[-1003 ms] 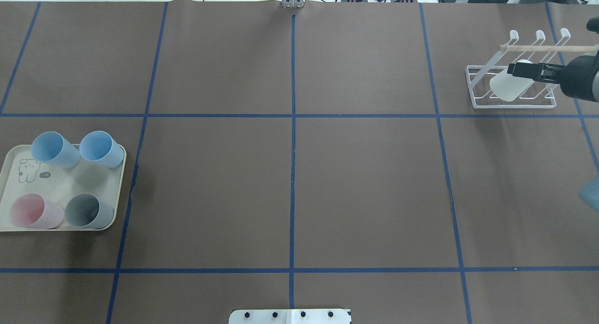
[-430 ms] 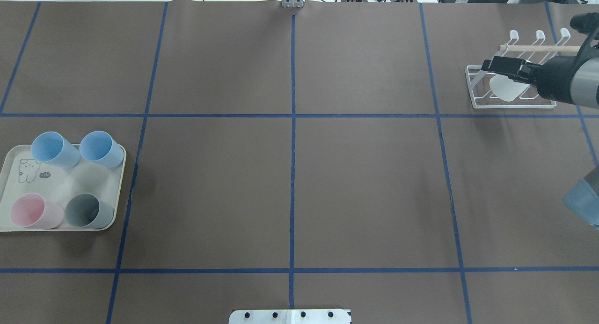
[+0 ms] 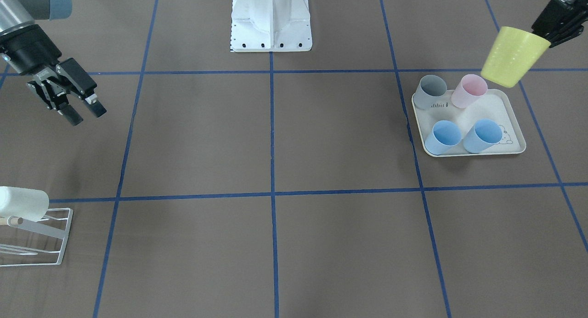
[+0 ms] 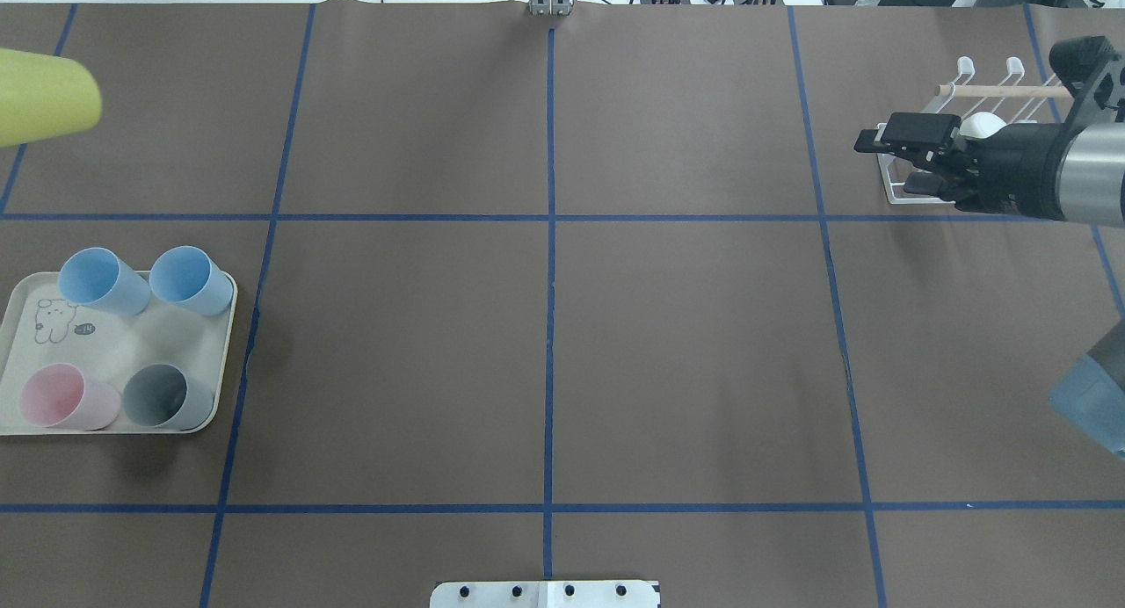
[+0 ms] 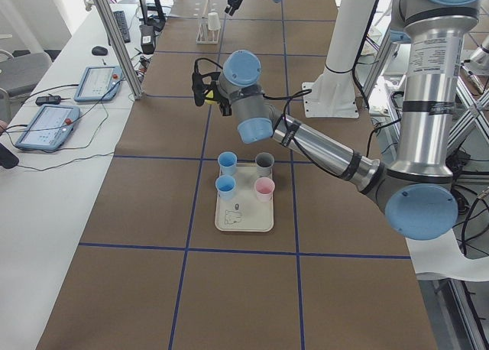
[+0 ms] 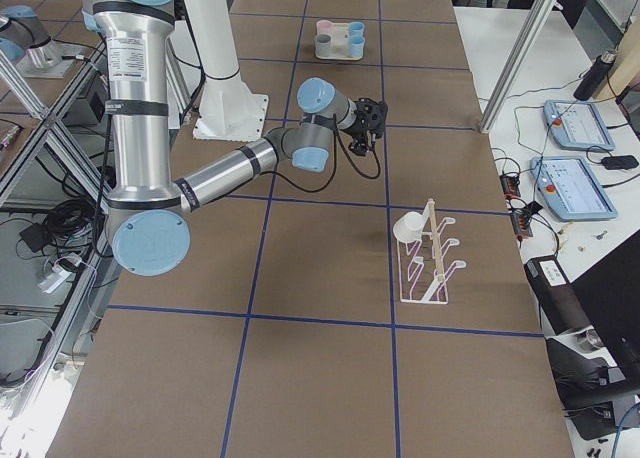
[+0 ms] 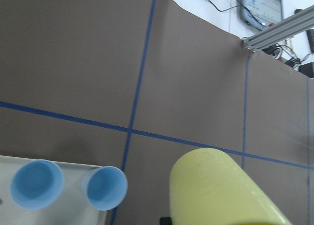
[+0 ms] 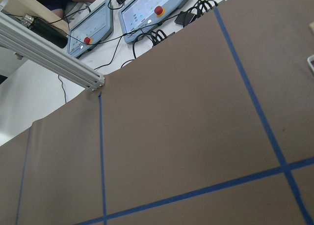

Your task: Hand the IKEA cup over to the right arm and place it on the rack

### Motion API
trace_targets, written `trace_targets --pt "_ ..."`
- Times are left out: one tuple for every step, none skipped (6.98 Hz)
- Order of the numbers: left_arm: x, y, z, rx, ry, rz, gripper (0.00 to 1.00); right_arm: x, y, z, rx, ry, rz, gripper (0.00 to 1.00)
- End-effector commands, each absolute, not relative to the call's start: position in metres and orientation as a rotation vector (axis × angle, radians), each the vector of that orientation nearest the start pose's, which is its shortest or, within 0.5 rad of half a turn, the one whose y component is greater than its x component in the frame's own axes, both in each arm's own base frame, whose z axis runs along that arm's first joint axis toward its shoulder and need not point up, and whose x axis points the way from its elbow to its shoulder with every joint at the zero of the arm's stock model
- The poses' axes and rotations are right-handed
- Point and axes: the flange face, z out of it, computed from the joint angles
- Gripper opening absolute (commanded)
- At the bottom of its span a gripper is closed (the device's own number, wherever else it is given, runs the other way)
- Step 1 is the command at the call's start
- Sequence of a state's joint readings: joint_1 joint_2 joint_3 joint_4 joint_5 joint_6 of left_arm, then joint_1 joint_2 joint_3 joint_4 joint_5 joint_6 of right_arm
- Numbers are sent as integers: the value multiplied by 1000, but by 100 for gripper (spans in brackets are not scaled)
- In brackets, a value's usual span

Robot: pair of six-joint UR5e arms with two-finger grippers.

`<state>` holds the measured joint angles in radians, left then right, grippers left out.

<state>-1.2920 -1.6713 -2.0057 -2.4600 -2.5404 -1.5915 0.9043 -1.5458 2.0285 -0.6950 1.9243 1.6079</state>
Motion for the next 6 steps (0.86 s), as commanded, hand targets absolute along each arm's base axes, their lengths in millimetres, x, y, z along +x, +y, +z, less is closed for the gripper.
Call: trace_targets --pt "210 -438 190 40 1791 -520 0 -220 -418 262 64 -1539 632 100" --pt "272 -417 161 42 1878 -498 0 -222 -416 237 13 -1596 659 100" --pt "300 -416 157 67 1966 -493 0 -224 -417 213 -36 -1658 688 100" --pt "317 -419 178 76 2042 -444 0 -227 -413 198 -106 -1741 710 100" --pt "328 -427 181 78 2103 -408 0 -229 -408 185 -174 -1810 719 100" --pt "350 -428 168 58 2119 -382 0 -230 -403 181 -215 -1841 726 100"
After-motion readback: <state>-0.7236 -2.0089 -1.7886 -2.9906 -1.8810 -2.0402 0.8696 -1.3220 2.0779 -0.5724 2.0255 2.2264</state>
